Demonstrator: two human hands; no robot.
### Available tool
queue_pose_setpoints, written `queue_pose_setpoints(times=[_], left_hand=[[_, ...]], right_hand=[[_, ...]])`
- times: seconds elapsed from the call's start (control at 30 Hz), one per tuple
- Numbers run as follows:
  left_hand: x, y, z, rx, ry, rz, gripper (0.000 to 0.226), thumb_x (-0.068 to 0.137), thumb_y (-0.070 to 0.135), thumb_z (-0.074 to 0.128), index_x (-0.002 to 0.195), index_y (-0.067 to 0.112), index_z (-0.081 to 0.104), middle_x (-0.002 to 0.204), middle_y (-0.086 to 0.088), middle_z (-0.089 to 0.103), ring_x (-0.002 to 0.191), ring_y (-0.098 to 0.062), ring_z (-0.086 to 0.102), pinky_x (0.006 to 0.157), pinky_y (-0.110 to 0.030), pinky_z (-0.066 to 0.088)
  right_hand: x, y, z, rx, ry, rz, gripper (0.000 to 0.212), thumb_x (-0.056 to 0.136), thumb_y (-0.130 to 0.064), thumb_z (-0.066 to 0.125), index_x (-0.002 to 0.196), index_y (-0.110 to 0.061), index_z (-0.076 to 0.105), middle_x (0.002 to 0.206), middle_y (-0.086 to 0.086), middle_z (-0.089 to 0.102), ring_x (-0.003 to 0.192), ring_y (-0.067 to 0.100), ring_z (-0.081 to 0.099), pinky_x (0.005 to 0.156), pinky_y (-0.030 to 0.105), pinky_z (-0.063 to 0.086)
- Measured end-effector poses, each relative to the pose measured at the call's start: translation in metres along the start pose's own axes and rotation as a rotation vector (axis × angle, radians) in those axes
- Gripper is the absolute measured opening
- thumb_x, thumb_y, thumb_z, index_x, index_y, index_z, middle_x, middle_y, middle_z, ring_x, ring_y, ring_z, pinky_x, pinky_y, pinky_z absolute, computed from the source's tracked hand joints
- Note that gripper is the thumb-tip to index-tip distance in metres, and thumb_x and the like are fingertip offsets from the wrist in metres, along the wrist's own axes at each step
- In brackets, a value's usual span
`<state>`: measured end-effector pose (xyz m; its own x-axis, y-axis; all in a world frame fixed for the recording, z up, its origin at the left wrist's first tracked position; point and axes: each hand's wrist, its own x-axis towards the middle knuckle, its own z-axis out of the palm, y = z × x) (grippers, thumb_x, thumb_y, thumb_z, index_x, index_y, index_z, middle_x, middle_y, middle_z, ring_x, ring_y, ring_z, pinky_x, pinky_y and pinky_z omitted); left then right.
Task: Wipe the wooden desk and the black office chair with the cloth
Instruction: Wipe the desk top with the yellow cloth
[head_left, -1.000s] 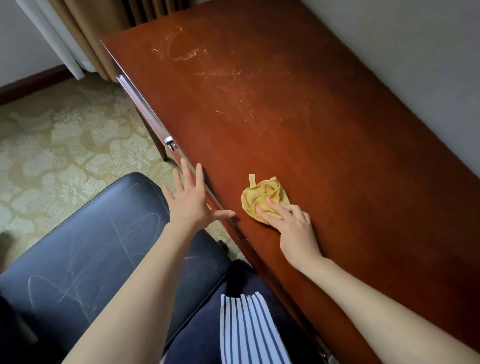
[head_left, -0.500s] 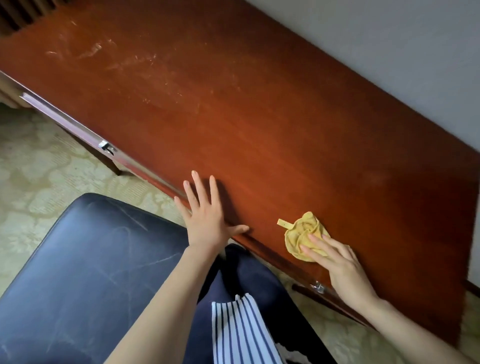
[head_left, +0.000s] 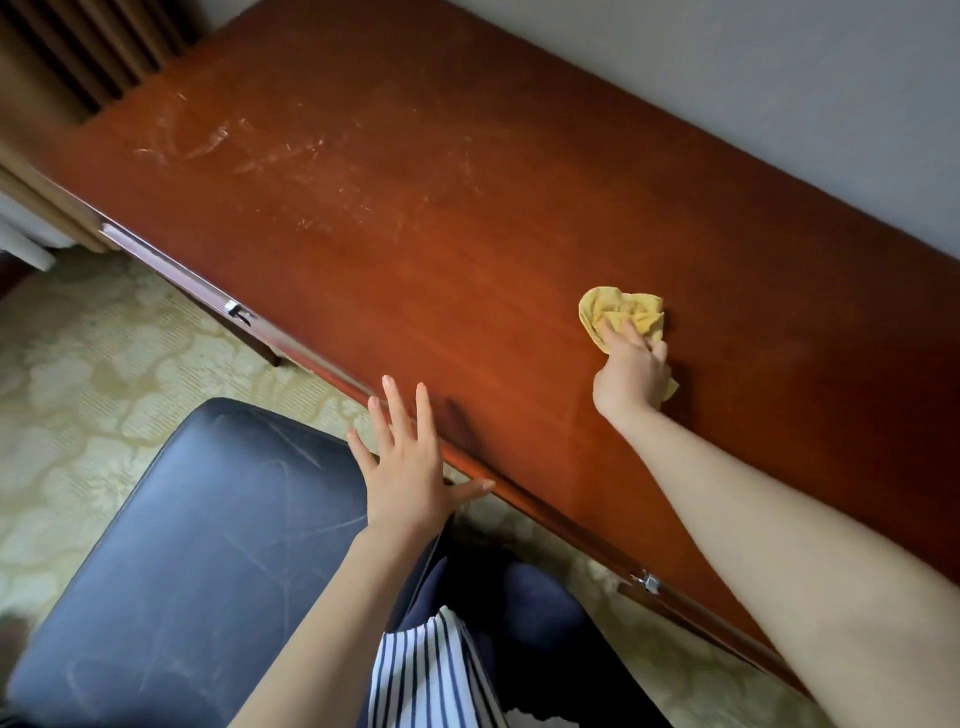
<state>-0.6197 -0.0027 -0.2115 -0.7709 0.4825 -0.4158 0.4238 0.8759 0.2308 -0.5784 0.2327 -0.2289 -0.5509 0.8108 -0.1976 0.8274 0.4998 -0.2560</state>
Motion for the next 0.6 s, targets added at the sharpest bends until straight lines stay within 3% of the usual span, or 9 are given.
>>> queue_pose_setpoints(times=[0.17, 0.3, 0.47, 0.53, 0.6], left_hand=[[-0.009, 0.018, 0.0, -0.057, -0.009, -0.033, 0.125, 0.07, 0.073, 0.06, 0.15, 0.014, -0.016, 0.153, -0.017, -0.029, 0.145, -0.037, -0.014, 0.113, -0.059, 0.001], [-0.012, 0.056, 0.0, -0.037, -0.036, -0.02, 0.123, 0.071, 0.069, 0.063, 0.15, 0.017, -0.015, 0.154, -0.015, -0.028, 0.145, -0.037, -0.015, 0.113, -0.058, 0.0], [-0.016, 0.104, 0.008, 0.045, -0.073, 0.072, 0.123, 0.071, 0.072, 0.061, 0.151, 0.019, -0.015, 0.154, -0.013, -0.028, 0.144, -0.036, -0.016, 0.113, -0.059, -0.002], [-0.015, 0.118, 0.009, 0.07, -0.098, 0.094, 0.124, 0.069, 0.075, 0.059, 0.151, 0.019, -0.016, 0.155, -0.013, -0.028, 0.144, -0.036, -0.016, 0.112, -0.059, -0.003], [-0.016, 0.139, 0.012, 0.106, -0.11, 0.13, 0.121, 0.072, 0.072, 0.059, 0.151, 0.019, -0.017, 0.154, -0.013, -0.029, 0.144, -0.036, -0.017, 0.112, -0.059, -0.004]], right_hand=[[-0.046, -0.002, 0.015, -0.006, -0.04, -0.228, 0.071, 0.092, 0.004, 0.042, 0.141, -0.046, 0.034, 0.156, -0.014, 0.02, 0.132, 0.018, 0.024, 0.099, 0.034, 0.03], [-0.08, 0.041, 0.009, -0.047, -0.097, -0.493, 0.076, 0.088, 0.007, 0.044, 0.142, -0.046, 0.033, 0.156, -0.016, 0.02, 0.133, 0.02, 0.027, 0.098, 0.037, 0.033], [-0.11, 0.105, 0.006, -0.004, -0.067, -0.618, 0.077, 0.066, 0.019, 0.059, 0.119, -0.036, 0.064, 0.141, -0.008, 0.049, 0.116, 0.03, 0.052, 0.08, 0.048, 0.048], [-0.117, 0.127, 0.007, -0.007, -0.051, -0.653, 0.078, 0.057, 0.018, 0.069, 0.112, -0.038, 0.067, 0.133, -0.007, 0.057, 0.109, 0.029, 0.057, 0.071, 0.046, 0.052], [-0.123, 0.154, 0.002, 0.012, -0.025, -0.651, 0.084, 0.055, 0.016, 0.074, 0.116, -0.041, 0.063, 0.131, -0.007, 0.058, 0.11, 0.024, 0.05, 0.068, 0.044, 0.052]])
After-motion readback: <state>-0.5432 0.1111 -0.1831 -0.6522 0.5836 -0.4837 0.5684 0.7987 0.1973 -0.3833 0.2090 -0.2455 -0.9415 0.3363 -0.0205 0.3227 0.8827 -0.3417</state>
